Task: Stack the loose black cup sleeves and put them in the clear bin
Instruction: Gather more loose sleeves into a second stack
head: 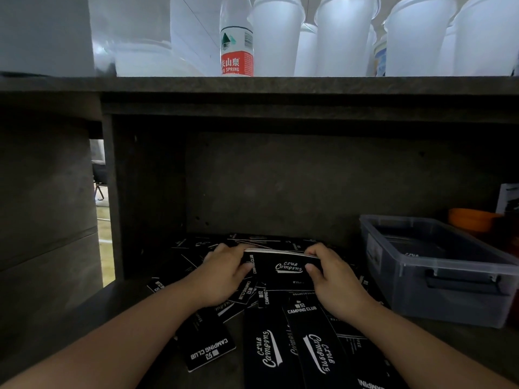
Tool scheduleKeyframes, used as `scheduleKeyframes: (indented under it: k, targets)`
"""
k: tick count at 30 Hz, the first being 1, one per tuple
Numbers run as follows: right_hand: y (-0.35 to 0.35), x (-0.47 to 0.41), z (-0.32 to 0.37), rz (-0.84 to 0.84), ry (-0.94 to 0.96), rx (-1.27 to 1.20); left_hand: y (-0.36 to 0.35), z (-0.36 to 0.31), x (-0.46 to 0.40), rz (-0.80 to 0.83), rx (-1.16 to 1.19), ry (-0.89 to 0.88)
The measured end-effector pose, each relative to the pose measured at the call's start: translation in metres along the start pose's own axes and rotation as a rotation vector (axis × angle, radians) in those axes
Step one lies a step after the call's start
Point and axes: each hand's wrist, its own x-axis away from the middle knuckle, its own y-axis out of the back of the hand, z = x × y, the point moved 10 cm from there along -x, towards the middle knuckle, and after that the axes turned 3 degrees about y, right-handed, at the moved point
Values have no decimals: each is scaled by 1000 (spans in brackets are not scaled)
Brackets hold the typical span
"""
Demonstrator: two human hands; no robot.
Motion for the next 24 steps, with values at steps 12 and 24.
scheduleKeyframes:
  k: [12, 24]
  targets:
    - [18, 0, -29, -121, -198, 72, 32, 81, 27, 254, -273, 392]
    - [16, 0, -35, -129, -244, 40, 32, 97, 2, 39, 4, 300]
